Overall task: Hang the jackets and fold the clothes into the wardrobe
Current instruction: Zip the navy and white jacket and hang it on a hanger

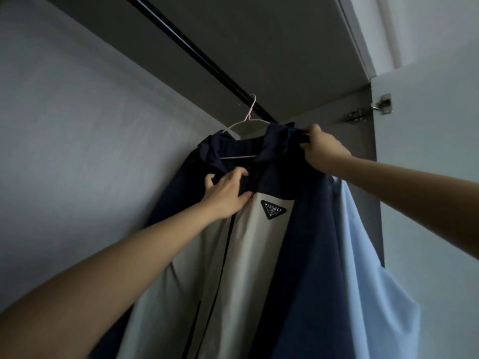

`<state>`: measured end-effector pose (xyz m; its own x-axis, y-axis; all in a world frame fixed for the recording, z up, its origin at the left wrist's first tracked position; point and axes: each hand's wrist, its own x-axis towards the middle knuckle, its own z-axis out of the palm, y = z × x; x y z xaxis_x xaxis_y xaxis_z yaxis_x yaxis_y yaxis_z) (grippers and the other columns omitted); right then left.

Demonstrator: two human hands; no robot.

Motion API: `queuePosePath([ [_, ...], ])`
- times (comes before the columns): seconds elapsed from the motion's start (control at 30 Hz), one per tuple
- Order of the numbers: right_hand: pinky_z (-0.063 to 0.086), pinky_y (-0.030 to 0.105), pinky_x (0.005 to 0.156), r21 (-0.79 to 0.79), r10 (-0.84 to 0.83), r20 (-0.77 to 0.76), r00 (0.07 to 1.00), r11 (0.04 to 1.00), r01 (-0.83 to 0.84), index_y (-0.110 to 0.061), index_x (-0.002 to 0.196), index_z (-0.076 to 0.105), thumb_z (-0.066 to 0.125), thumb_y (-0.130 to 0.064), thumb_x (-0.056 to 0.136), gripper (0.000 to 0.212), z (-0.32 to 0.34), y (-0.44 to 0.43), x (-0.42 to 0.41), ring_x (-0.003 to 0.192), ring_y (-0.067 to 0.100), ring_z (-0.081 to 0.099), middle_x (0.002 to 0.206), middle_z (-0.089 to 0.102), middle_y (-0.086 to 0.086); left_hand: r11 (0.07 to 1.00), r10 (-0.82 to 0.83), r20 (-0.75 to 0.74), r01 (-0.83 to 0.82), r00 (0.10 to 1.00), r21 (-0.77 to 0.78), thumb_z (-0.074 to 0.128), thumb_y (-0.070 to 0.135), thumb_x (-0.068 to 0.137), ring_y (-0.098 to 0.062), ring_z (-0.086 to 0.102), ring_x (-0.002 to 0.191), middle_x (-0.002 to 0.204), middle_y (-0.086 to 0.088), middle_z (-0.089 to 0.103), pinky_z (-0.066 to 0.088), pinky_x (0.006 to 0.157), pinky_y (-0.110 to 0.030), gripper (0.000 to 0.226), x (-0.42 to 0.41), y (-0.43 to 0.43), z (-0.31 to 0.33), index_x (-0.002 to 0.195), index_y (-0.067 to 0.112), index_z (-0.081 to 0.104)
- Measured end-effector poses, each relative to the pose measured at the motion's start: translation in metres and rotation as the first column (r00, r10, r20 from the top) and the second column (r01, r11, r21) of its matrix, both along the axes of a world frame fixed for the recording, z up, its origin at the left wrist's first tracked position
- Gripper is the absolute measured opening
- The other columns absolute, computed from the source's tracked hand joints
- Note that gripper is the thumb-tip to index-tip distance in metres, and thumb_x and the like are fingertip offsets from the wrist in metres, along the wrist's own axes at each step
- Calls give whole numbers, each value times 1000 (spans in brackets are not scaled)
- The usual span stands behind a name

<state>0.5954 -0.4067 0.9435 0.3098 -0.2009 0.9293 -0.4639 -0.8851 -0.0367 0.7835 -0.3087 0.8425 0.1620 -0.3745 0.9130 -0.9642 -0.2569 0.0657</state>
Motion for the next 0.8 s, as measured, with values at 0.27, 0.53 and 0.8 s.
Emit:
queuePosePath([
  [0.27, 41, 39, 79, -209, -164, -116, 980, 968, 137, -22, 140, 31, 58, -23, 92, 55, -9, 1, -14, 110, 37, 55, 123, 56, 16, 947, -226, -86, 199, 970, -251, 39, 26, 101, -28, 48, 69, 68, -5, 45, 33, 60, -33, 37, 33, -14, -18, 65, 20, 34],
  [0.53, 32, 43, 103, -200, -261, -178, 949, 954, 225, -25, 146, 31, 51, -17, 89, 61, -4, 28, 14, 127, 38, 35, 134, 36, 19, 888, -339, -137, 269, 931, -374, 39, 20, 101, -16, 45, 61, 62, -4, 48, 28, 55, -29, 39, 30, -34, -37, 62, 17, 38],
  [0.8, 35, 40, 101, -386, -375, -208, 904, 880, 276, -34, 143, 38, 52, -26, 85, 60, 7, 64, 25, 125, 37, 40, 136, 34, 15, 857, -472, -273, 364, 838, -366, 35, 19, 103, -21, 54, 74, 78, -12, 58, 40, 66, -27, 34, 33, -35, -49, 79, 5, 55],
])
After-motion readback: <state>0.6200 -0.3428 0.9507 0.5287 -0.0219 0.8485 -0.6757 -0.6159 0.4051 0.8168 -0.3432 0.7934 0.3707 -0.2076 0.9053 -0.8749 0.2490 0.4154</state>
